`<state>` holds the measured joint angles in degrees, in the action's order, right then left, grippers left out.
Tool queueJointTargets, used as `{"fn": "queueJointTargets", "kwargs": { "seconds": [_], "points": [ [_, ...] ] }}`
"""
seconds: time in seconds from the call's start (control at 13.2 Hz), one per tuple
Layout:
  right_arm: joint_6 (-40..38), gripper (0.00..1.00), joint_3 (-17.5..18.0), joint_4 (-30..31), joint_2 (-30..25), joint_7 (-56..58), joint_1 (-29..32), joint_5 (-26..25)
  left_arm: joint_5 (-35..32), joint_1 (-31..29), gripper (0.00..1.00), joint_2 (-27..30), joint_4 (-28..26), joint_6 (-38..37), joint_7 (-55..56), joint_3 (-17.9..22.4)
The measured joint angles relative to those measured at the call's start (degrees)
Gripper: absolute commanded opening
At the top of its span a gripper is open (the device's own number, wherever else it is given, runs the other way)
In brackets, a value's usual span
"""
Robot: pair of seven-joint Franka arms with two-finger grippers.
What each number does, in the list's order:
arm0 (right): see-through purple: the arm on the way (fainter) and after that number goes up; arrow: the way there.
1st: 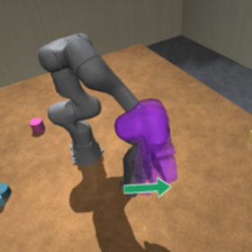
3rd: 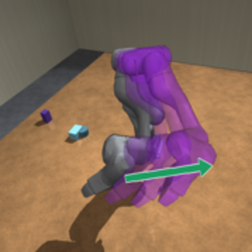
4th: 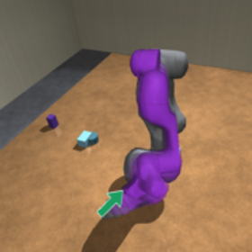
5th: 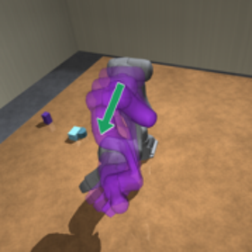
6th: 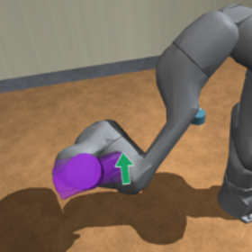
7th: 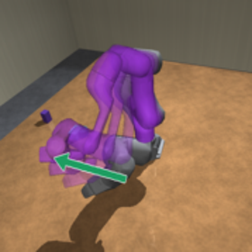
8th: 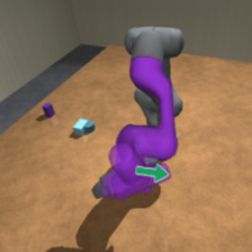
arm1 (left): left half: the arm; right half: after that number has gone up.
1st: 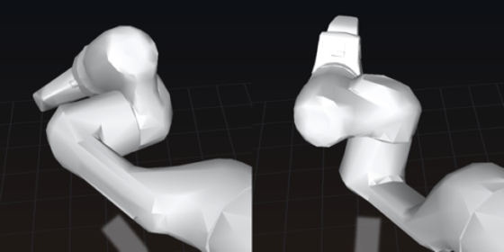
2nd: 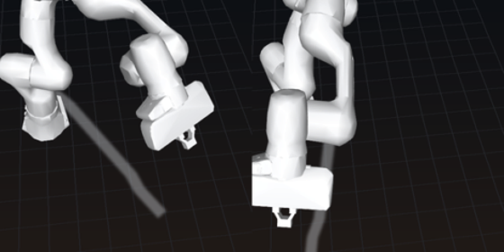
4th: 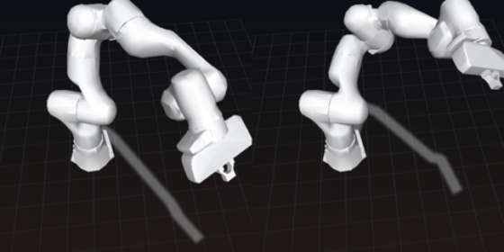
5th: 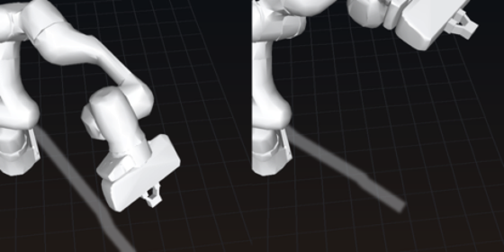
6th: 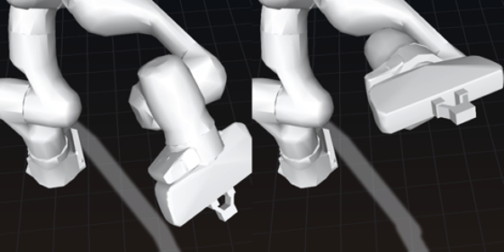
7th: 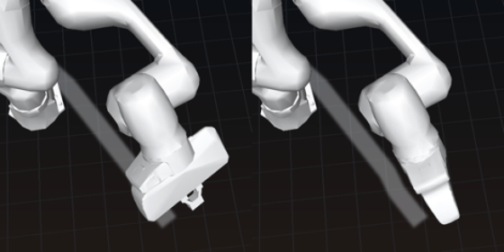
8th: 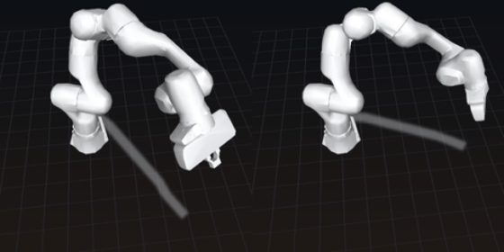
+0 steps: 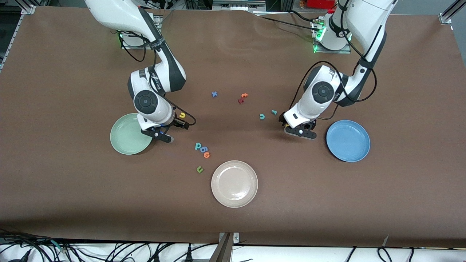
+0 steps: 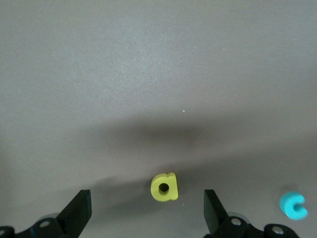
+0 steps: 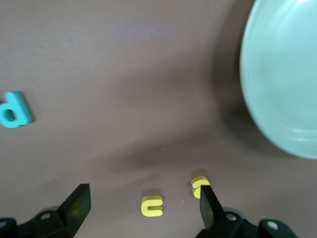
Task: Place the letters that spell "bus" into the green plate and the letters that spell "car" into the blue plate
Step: 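Grasp the yellow u and yellow a with the right and left grippers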
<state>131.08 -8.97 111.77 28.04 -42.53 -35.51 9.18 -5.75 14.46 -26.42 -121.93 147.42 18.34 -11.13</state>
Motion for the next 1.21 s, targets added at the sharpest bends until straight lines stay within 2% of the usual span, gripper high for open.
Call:
{"fn": "queueJointTargets", "kwargs": {
  "seconds": [0.08,0.15,0.23,0.38,0.53,0.75,0.98,1.21],
  "points": [
    [1.41,0.92,0.72,1.02,0.02,-1.98,-0.02,0.00,-1.44,0.35,0.97,-1.00,-0.01,1.03,2.56,-0.02],
    [2.29,0.86,1.44,1.64,0.05,-3.75,-0.05,0.00,-2.12,0.67,0.94,-1.93,-0.01,1.69,4.40,-0.02],
    [2.75,0.81,1.99,1.95,0.11,-5.09,-0.09,0.00,-2.24,1.06,0.87,-2.74,0.00,2.14,5.82,-0.02],
    [3.02,0.73,2.53,2.19,0.19,-6.29,-0.17,0.00,-2.25,1.64,0.65,-3.52,0.00,2.46,7.51,-0.02],
    [3.04,0.66,2.61,2.65,0.20,-6.49,-0.20,0.00,-2.25,1.67,0.53,-3.13,0.15,2.51,8.13,-0.10],
    [3.71,0.66,2.98,3.75,0.21,-7.17,-0.23,0.00,-2.25,1.67,0.45,-2.99,0.23,2.51,8.39,-0.17],
    [7.30,0.66,3.16,6.05,0.20,-7.38,-0.27,0.00,-2.25,1.68,0.31,-2.94,0.27,2.51,8.48,-0.22],
    [9.32,0.65,3.16,8.02,0.20,-7.40,-0.27,0.00,-2.26,1.73,0.25,-2.75,0.31,2.52,8.56,-0.29]
  ]
}}
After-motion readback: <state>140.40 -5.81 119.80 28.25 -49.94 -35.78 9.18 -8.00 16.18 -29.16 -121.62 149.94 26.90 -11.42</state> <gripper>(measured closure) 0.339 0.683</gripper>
